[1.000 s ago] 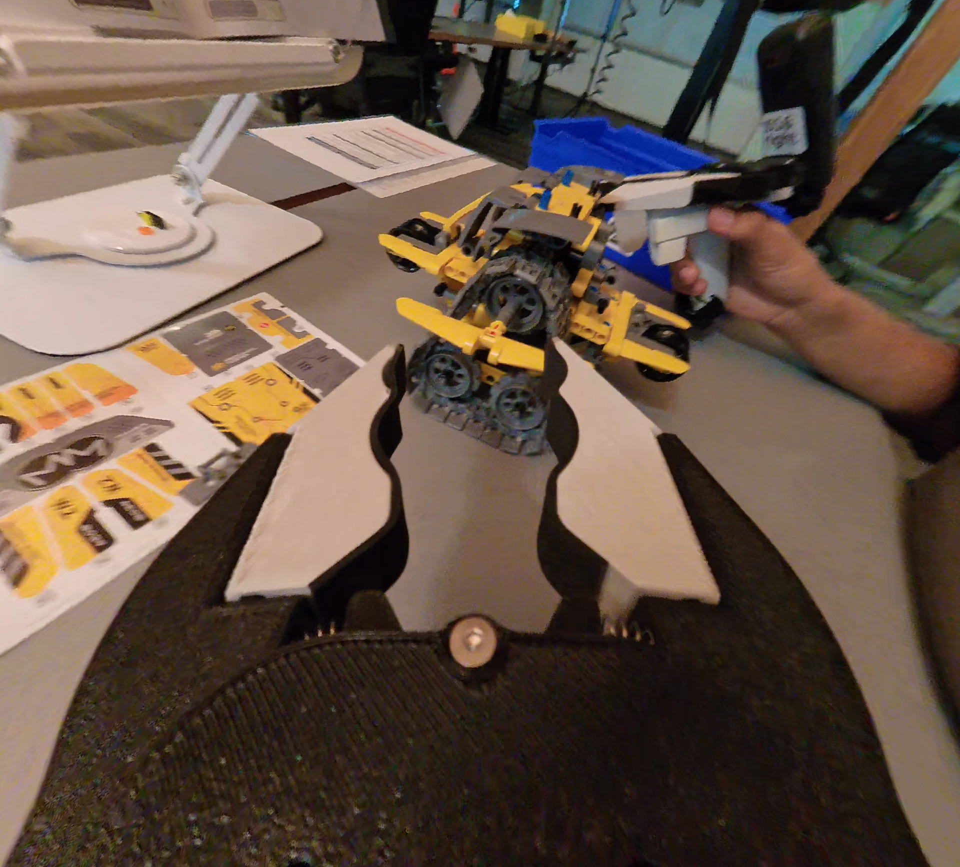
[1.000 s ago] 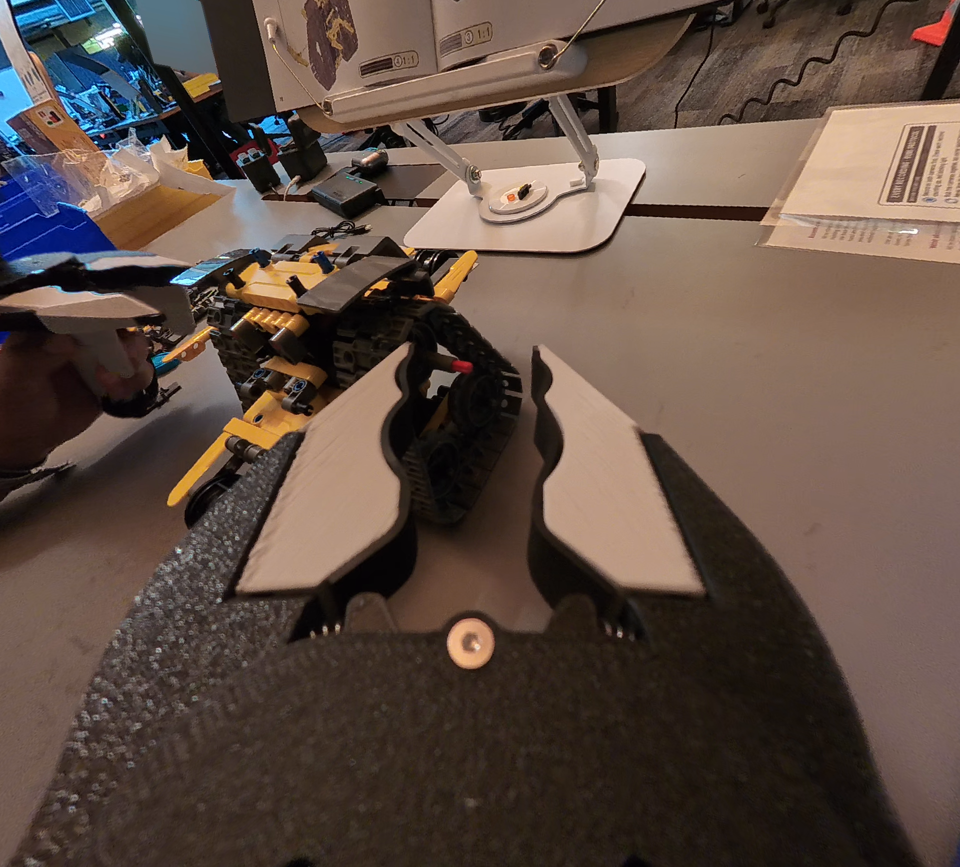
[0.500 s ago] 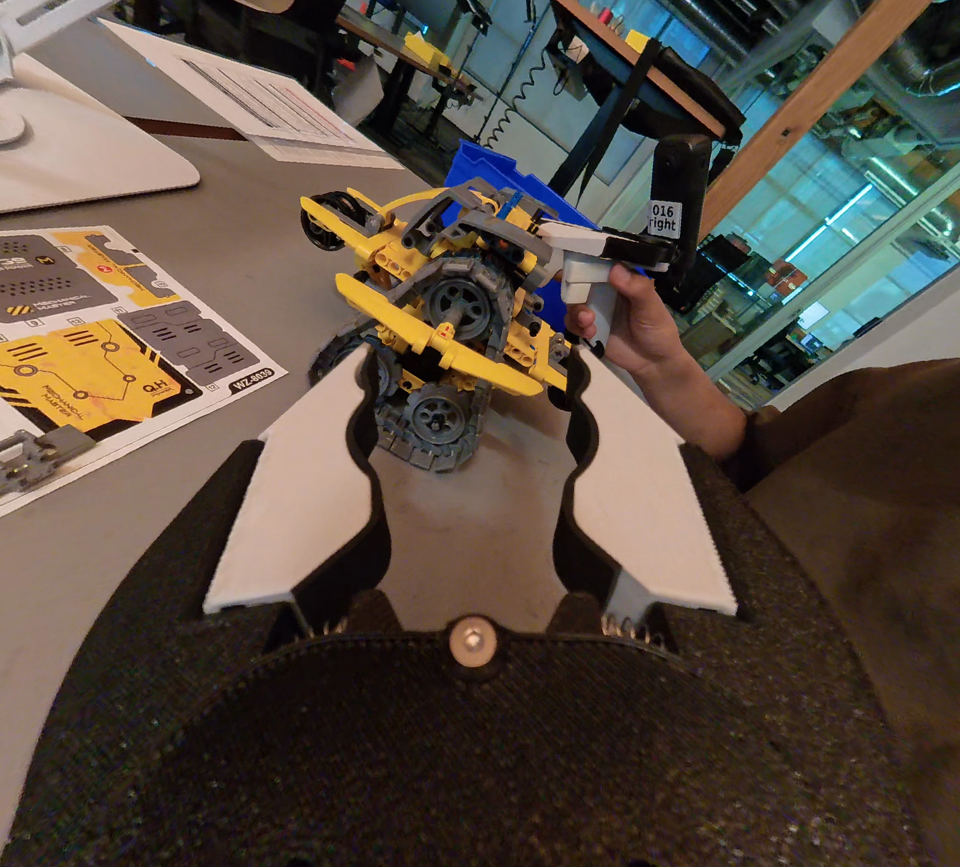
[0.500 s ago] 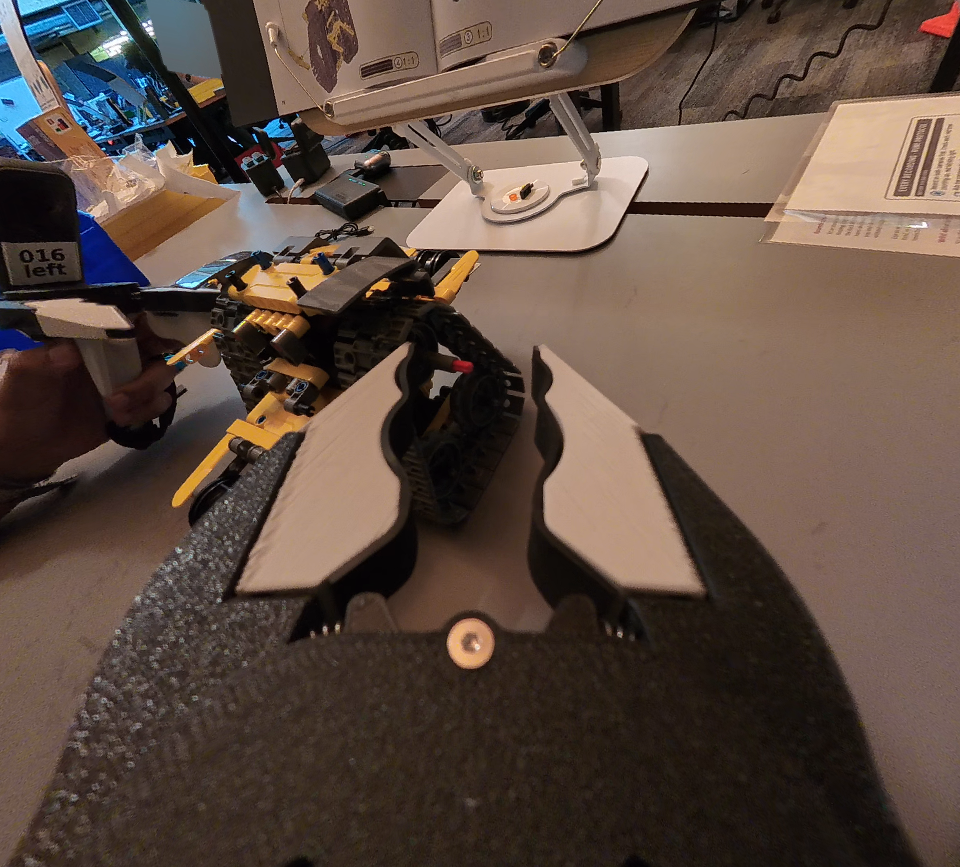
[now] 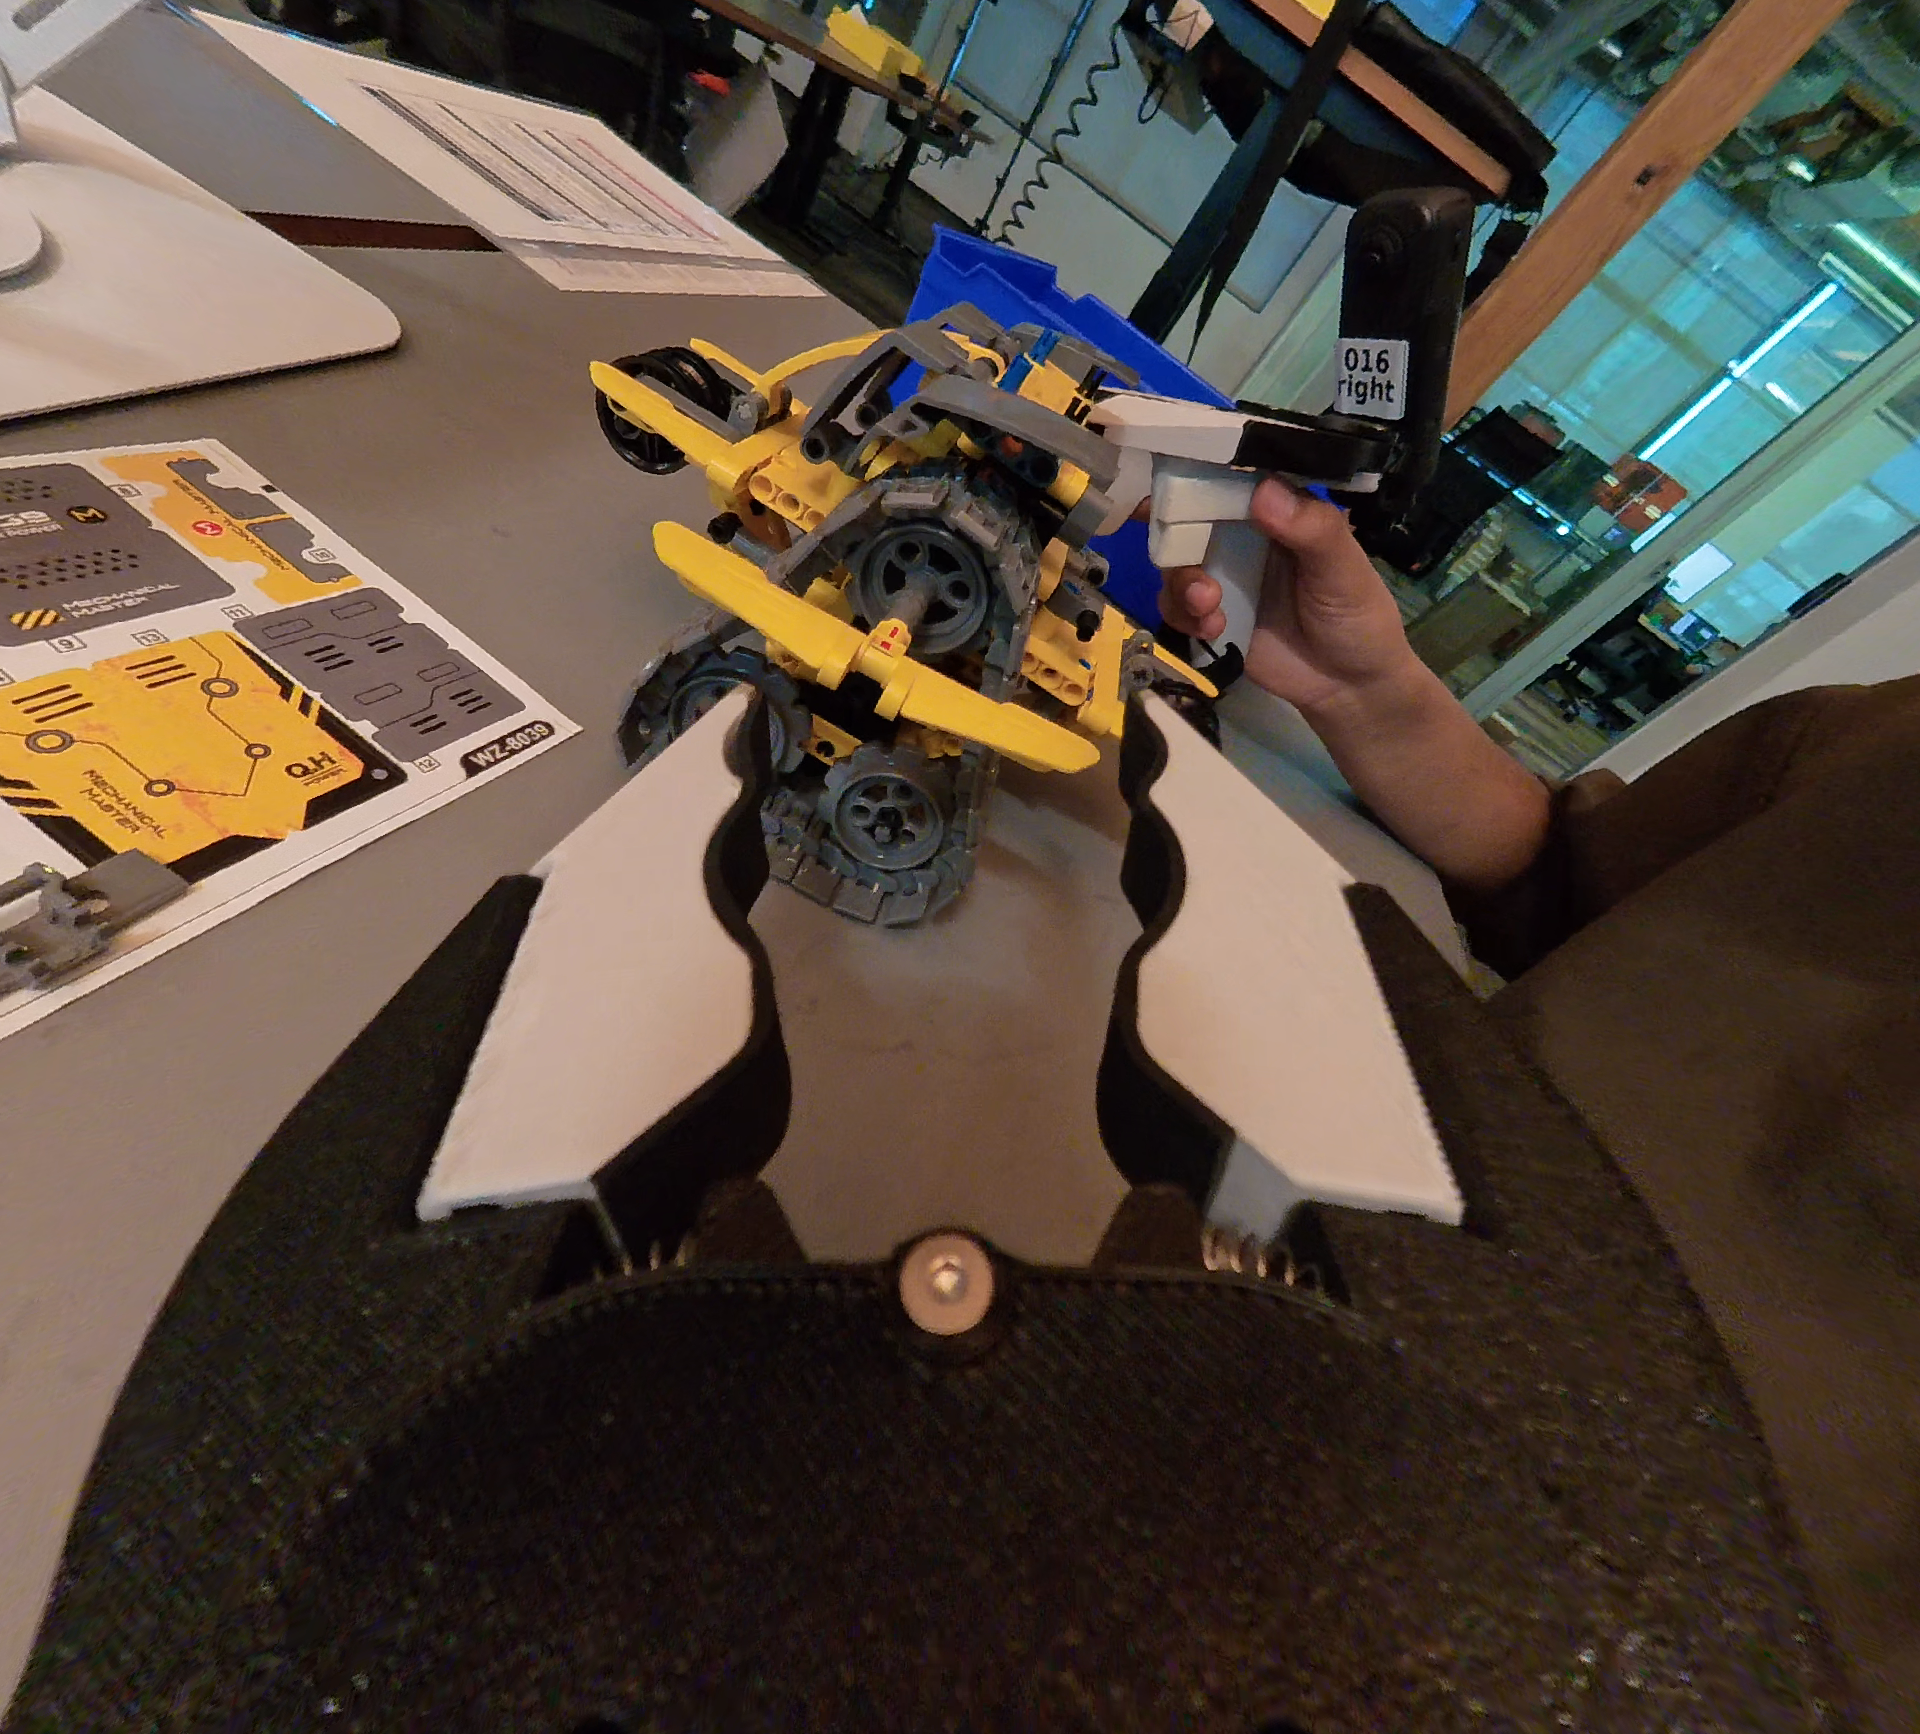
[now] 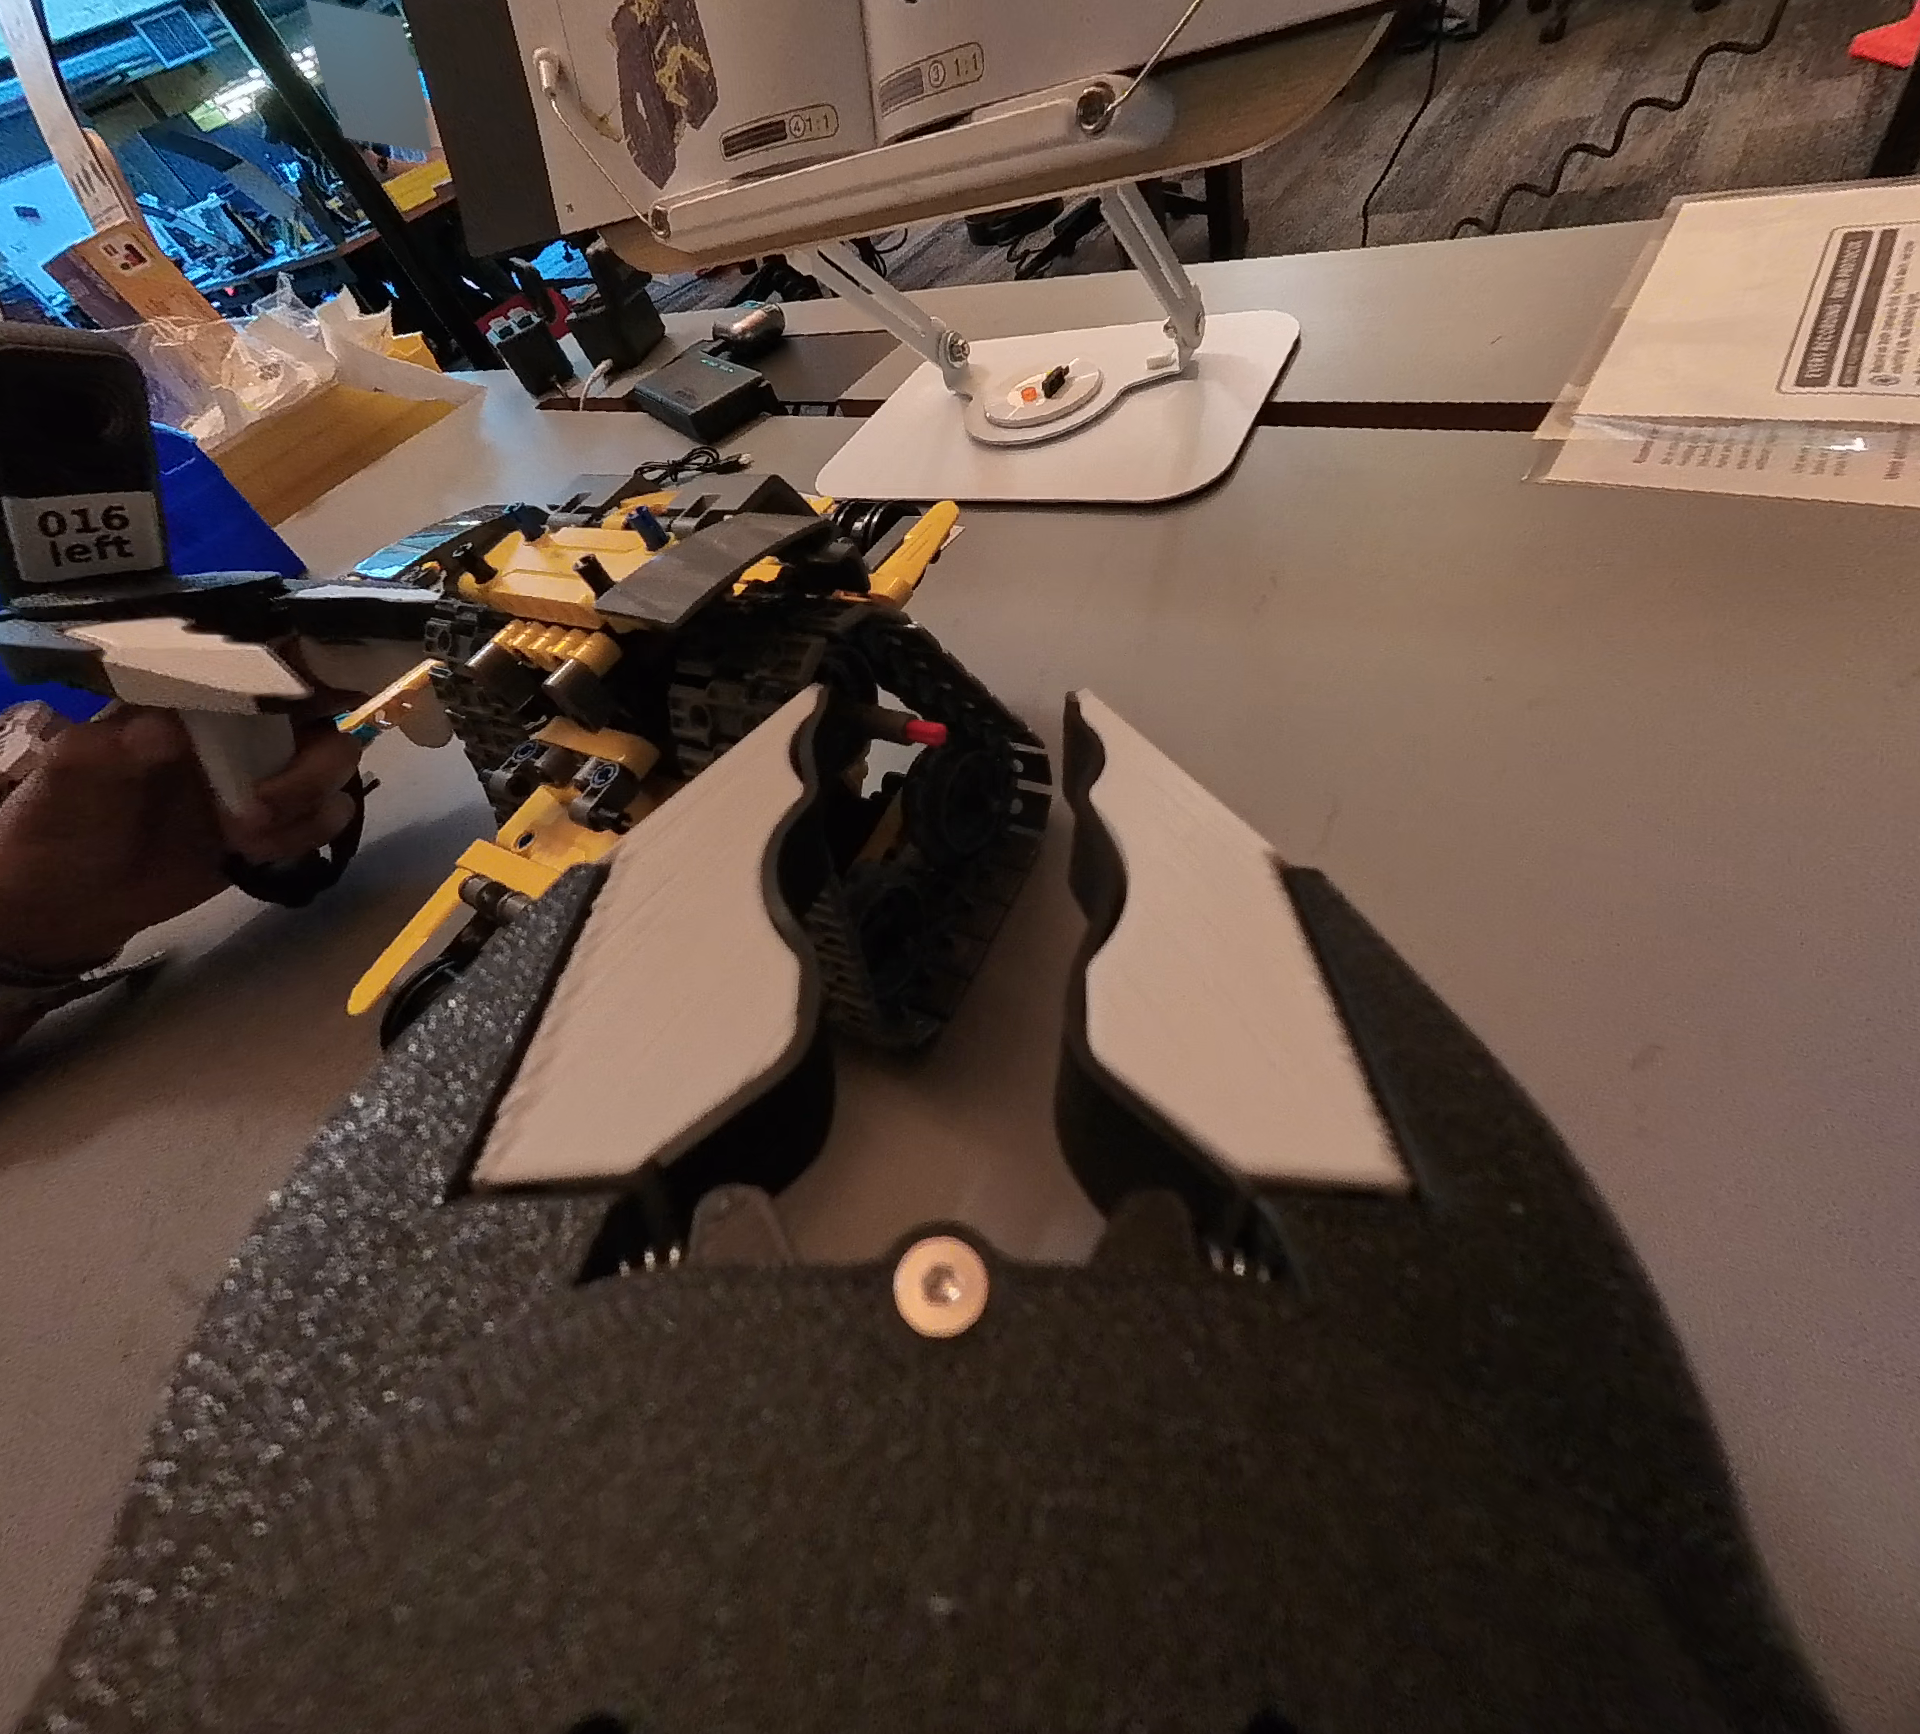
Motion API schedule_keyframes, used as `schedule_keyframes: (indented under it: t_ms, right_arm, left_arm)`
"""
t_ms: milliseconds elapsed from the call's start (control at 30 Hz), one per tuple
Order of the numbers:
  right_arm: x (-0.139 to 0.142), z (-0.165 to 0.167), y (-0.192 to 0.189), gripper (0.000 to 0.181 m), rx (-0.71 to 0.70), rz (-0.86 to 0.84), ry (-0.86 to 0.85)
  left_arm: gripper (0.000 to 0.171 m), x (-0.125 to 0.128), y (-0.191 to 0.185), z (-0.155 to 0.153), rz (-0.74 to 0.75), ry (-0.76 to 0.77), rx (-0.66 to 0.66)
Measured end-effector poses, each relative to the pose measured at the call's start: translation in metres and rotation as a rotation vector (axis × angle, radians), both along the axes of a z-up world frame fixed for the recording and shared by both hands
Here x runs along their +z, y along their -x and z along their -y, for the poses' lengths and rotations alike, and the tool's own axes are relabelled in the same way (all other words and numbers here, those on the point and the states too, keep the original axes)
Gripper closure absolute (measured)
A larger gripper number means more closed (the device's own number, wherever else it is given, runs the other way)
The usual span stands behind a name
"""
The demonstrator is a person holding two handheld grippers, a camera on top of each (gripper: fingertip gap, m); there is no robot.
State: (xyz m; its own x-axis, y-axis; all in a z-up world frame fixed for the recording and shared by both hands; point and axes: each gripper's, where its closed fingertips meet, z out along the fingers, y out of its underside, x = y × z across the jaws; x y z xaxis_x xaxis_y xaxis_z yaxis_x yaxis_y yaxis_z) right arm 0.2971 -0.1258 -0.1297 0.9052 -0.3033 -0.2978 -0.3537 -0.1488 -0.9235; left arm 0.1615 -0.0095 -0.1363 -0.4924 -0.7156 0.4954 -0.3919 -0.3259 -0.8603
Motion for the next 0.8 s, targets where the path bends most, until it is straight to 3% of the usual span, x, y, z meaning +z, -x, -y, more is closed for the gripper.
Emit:
schedule_keyframes:
  t_ms: [800]
  right_arm:
    - [0.0005,-0.0009,-0.0006,0.138,-0.001,0.002,0.001]
  left_arm:
    - [0.110,-0.0077,-0.0028,-0.0019,-0.015,-0.065,0.023]
